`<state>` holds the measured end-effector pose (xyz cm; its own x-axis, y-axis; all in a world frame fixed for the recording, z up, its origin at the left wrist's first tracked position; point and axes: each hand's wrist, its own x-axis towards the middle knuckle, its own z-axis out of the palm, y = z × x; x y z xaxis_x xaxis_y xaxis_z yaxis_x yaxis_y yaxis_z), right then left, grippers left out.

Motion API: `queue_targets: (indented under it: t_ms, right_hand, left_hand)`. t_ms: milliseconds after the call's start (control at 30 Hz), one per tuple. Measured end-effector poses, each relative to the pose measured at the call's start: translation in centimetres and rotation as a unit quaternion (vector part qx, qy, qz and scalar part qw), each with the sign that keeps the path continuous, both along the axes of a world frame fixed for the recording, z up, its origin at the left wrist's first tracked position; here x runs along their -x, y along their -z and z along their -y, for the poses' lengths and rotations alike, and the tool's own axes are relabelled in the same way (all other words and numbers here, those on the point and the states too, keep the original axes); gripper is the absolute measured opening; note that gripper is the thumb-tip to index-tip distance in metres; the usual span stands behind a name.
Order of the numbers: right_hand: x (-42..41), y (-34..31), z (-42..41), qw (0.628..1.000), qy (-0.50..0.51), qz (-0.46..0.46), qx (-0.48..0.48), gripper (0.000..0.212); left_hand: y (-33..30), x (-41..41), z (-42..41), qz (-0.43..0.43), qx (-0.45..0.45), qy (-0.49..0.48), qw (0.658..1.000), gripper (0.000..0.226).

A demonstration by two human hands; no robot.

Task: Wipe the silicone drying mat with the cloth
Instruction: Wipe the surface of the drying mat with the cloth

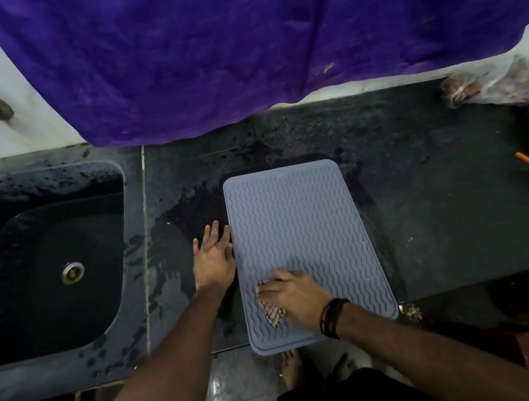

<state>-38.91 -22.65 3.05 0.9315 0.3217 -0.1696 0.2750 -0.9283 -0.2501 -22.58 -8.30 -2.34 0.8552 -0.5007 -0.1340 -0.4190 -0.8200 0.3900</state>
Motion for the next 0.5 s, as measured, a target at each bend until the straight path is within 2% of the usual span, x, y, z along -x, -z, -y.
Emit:
queue_targets:
  t_ms: [133, 233, 367, 500]
  right_hand:
    - [-2.2, -0.9, -0.3, 0.998, 0.049, 0.021, -0.036, 0.059]
    - [-3.7, -1.0, -1.4, 0.996, 0.076, 0.016, -0.031, 0.054]
    - [-2.3, -0.4, -1.4, 1.0, 0.021, -0.001, -0.002, 0.05]
    - [0.3, -0.3, -0.2, 0.999, -0.016, 0.003, -0.03, 0.045]
  left_hand:
    - [0.0, -0.1, -0.1, -0.009, 0.011, 0.0, 1.0, 0.048]
    - [-0.3, -0.3, -0.3, -0.017, 0.014, 0.0, 1.0, 0.048]
    - [-0.3, -0.3, -0.1, -0.016, -0.002, -0.009, 1.0, 0.048]
    - [-0.1, 0.6, 0.8, -0.009, -0.003, -0.041, 0.999, 0.048]
